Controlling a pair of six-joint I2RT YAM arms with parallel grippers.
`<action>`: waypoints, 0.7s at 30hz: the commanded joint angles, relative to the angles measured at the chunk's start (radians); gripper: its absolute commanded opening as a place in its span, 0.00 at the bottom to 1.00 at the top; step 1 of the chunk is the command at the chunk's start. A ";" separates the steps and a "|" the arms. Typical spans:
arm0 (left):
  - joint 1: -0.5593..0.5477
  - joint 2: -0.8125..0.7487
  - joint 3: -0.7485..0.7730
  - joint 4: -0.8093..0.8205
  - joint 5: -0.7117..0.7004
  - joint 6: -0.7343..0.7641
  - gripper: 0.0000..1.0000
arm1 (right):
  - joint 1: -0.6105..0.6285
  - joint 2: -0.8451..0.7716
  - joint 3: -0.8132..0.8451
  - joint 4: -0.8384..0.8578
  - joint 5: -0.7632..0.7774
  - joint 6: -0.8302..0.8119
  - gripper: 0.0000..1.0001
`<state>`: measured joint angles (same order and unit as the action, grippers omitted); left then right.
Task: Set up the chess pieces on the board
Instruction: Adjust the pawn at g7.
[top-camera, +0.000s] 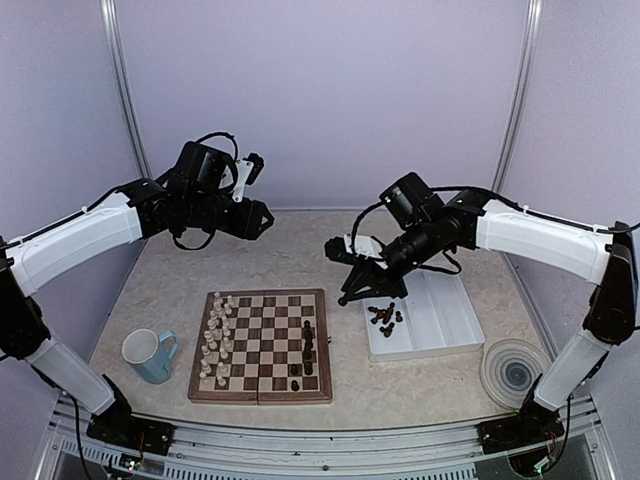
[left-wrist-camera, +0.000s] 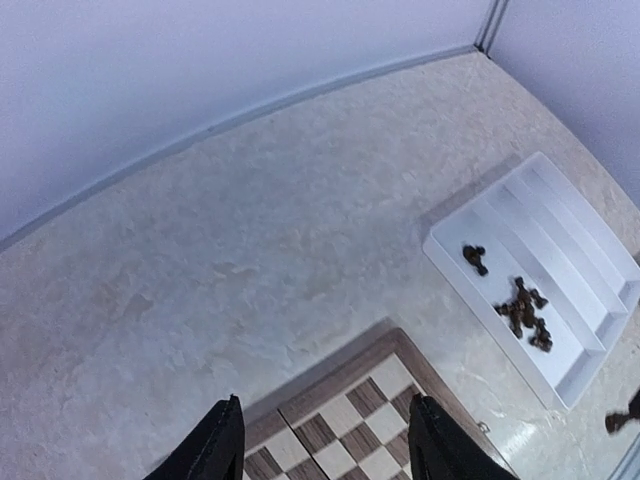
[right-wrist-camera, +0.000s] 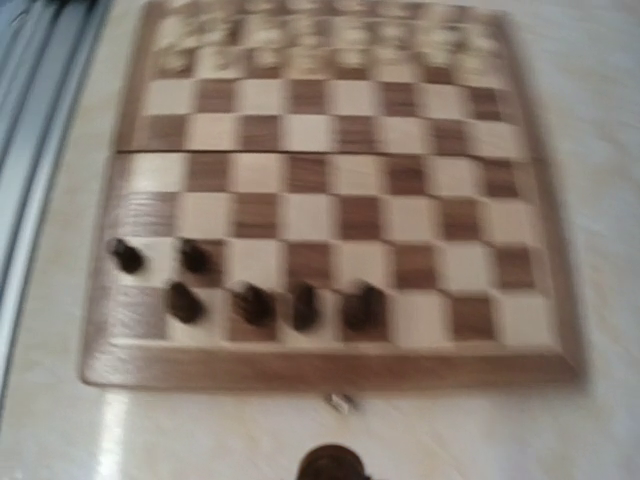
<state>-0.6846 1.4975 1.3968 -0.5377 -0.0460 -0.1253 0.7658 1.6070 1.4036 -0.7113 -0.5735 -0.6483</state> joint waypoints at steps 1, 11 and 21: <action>0.045 0.027 -0.052 0.224 -0.139 0.104 0.57 | 0.124 0.077 0.053 -0.080 0.073 -0.048 0.13; 0.168 -0.061 -0.247 0.362 0.022 0.064 0.57 | 0.344 0.258 0.103 -0.108 0.202 -0.066 0.12; 0.170 -0.068 -0.245 0.344 0.040 0.059 0.59 | 0.412 0.369 0.161 -0.118 0.235 -0.043 0.12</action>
<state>-0.5140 1.4406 1.1339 -0.2108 -0.0299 -0.0662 1.1606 1.9476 1.5330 -0.8158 -0.3626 -0.6979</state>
